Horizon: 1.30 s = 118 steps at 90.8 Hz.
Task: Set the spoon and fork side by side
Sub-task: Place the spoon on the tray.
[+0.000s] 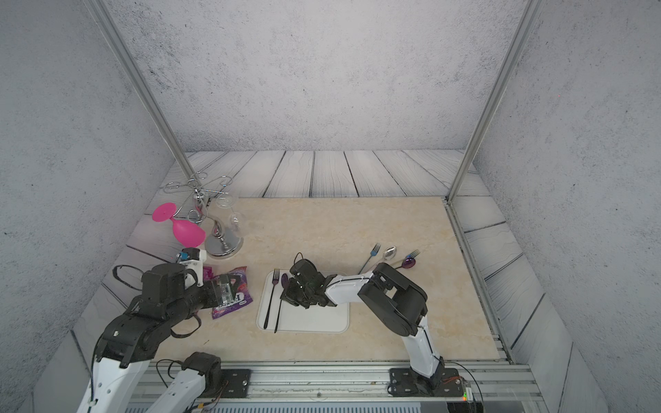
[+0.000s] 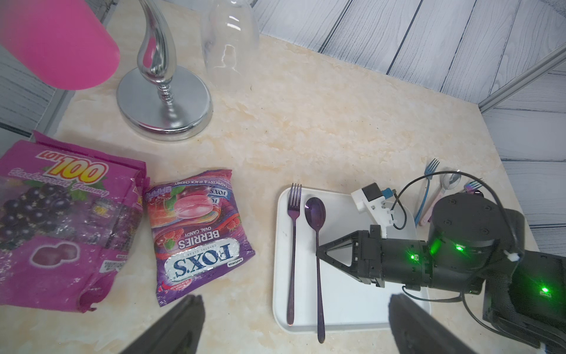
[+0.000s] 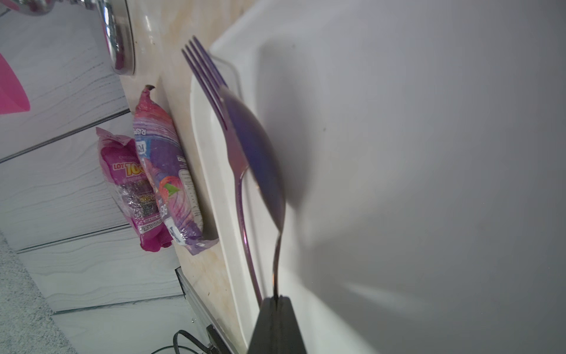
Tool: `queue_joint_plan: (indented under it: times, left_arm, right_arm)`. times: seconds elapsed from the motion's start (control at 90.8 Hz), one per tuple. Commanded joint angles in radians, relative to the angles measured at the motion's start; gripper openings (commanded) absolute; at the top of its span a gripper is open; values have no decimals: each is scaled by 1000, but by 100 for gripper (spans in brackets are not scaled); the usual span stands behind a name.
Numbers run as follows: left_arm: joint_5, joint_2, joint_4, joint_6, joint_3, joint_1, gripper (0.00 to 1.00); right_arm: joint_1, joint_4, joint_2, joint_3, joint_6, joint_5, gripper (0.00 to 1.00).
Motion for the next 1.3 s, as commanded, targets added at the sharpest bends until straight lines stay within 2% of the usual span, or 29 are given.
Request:
queue_joint_plan:
  times: [0.0,0.418,0.782,0.925,1.101,1.288]
  left_arm:
    - [8,-4,14,-2,-9,-3,99]
    - [15,-1,16,-4,-11,-3,99]
    - [20,1,13,-3,-4,-3,100]
    - [21,6,13,-2,-2,-3,99]
    - [22,11,5,1,10,-3,100]
    - [26,0,4,-5,1,-3,99]
  right_arm:
    - [-4,-61,23,54,-56,1,0]
    - [-15,-113,34,67,-73,2,0]
    - [-15,-130,18,61,-53,0,18]
    - [-10,-121,-21,19,13,-5,26]
    - [22,-127,-76,-35,111,2,29]
    - [36,-123,-44,-34,146,-17,28]
